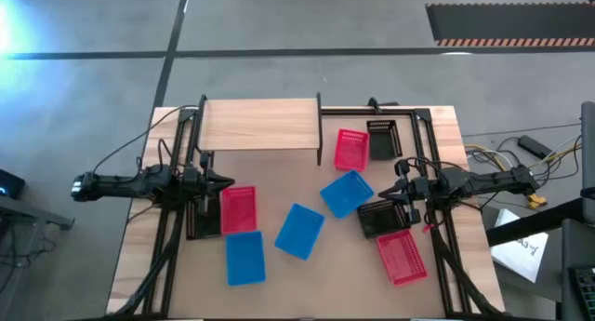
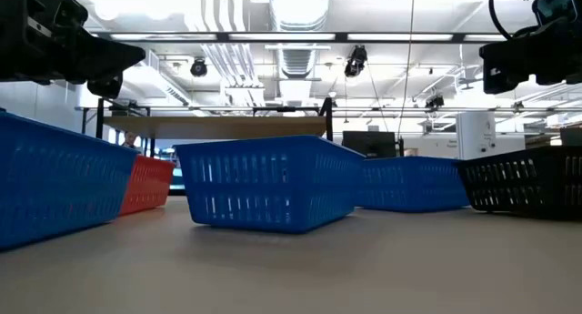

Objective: Stack baskets on shelf by color

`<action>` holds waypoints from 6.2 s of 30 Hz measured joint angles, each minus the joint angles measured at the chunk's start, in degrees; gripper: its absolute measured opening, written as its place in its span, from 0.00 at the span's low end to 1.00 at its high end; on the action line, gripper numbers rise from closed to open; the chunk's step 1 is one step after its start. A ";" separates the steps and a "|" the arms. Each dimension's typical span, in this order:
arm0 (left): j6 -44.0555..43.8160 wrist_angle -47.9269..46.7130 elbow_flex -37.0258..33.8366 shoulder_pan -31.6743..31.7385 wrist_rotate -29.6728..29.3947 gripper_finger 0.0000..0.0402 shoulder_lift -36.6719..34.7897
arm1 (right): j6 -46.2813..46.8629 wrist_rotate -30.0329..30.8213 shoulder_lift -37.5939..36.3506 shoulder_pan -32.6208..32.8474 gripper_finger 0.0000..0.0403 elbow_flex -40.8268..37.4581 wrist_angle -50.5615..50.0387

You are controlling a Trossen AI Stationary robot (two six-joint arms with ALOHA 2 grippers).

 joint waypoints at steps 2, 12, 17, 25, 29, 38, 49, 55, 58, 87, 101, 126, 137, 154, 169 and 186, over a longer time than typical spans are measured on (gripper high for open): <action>-0.02 -0.01 0.00 0.00 0.00 0.01 -0.02 | 0.02 0.02 -0.01 0.00 0.02 0.00 0.01; -0.02 -0.01 0.01 0.01 0.00 0.01 -0.02 | 0.02 0.01 -0.01 0.00 0.02 -0.02 0.01; -0.01 0.00 0.01 0.01 0.00 0.01 -0.01 | 0.02 0.00 -0.02 0.00 0.02 -0.02 0.00; 0.40 0.03 -0.01 0.00 -0.19 0.01 0.00 | 0.00 0.00 0.00 -0.01 0.02 -0.01 0.02; 0.42 4.44 0.00 0.01 -0.22 0.01 0.00 | 0.00 0.00 -0.02 -0.02 0.02 -0.02 0.02; -4.43 13.37 0.00 -0.02 0.33 0.01 0.86 | 0.02 0.00 -0.02 -0.02 0.02 0.00 0.00; -3.24 7.50 8.11 -0.22 0.08 0.00 20.13 | 0.02 0.00 -0.01 -0.02 0.02 0.00 0.00; -3.06 -18.48 24.02 -2.51 0.09 0.00 34.06 | 0.01 0.01 -0.01 0.00 0.02 -0.01 0.01; -3.06 -34.34 32.18 -4.41 0.11 0.00 41.06 | 0.01 0.00 -0.01 0.00 0.02 -0.01 0.00; -31.52 -56.64 54.30 -24.83 -0.52 0.40 83.02 | 0.02 0.00 0.00 0.00 0.02 0.00 0.00; -25.47 -38.01 58.57 -25.01 -1.95 0.40 82.87 | 0.01 0.02 -0.01 -0.02 0.02 -0.02 0.00; -33.17 -40.04 55.65 -26.17 -14.33 0.40 82.81 | 0.01 0.02 0.00 0.00 0.02 0.00 0.00; -34.58 -35.63 52.46 -25.48 -16.42 0.40 83.03 | 0.02 0.02 -0.01 -0.02 0.02 0.00 0.01; -34.56 -35.26 54.80 -25.93 -17.14 0.40 82.53 | 0.02 0.01 0.00 0.00 0.02 -0.02 0.00; -37.66 -41.20 52.90 -25.97 -16.49 0.40 87.19 | 0.02 0.01 0.00 0.00 0.02 -0.02 0.00; -39.08 -52.53 52.20 -26.00 -15.08 0.31 86.23 | 0.02 0.00 0.00 -0.02 0.02 -0.02 0.00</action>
